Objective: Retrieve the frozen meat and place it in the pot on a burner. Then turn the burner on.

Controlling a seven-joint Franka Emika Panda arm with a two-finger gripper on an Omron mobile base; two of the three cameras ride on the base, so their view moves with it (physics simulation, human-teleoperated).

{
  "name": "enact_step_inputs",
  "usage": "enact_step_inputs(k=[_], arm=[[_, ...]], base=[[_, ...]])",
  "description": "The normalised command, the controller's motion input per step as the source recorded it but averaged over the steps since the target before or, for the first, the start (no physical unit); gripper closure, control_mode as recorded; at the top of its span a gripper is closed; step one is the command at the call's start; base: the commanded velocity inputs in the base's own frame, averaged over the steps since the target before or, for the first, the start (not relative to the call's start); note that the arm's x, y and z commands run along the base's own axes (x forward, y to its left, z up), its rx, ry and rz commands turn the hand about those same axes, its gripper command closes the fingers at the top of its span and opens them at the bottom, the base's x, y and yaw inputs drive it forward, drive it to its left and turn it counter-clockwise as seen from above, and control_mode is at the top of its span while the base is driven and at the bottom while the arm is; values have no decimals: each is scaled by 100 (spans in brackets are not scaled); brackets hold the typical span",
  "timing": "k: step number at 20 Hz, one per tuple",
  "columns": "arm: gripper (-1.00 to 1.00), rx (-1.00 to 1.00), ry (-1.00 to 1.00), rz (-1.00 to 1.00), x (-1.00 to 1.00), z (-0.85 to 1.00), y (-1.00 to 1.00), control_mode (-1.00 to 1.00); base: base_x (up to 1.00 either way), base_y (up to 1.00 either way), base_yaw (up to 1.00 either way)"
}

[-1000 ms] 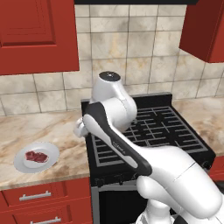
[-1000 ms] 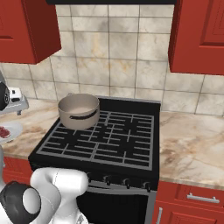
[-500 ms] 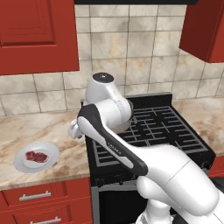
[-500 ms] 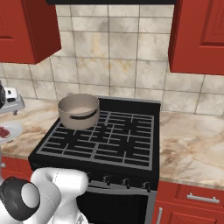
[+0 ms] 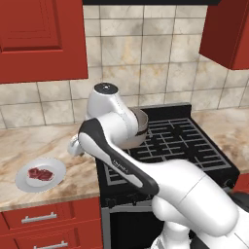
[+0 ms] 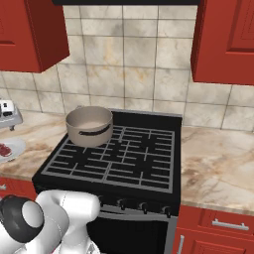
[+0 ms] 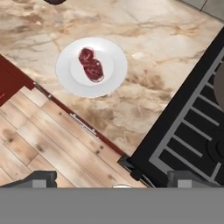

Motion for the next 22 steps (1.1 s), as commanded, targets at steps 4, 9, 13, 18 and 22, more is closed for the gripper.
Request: enact_step_inputs(k=[4, 9, 13, 18, 22], arm=[[-100, 0, 0, 8, 0, -17, 34, -100], [-100, 0, 0, 7, 1, -7, 34, -100], [-100, 0, 0, 7, 3, -2, 31, -100], [-100, -3, 0, 3, 3, 0, 24, -100], [-100, 0, 0, 2, 10, 0, 17, -100]], base=[[0, 0, 0], [0, 0, 0], [0, 0, 0], [0, 0, 0], [0, 0, 0]])
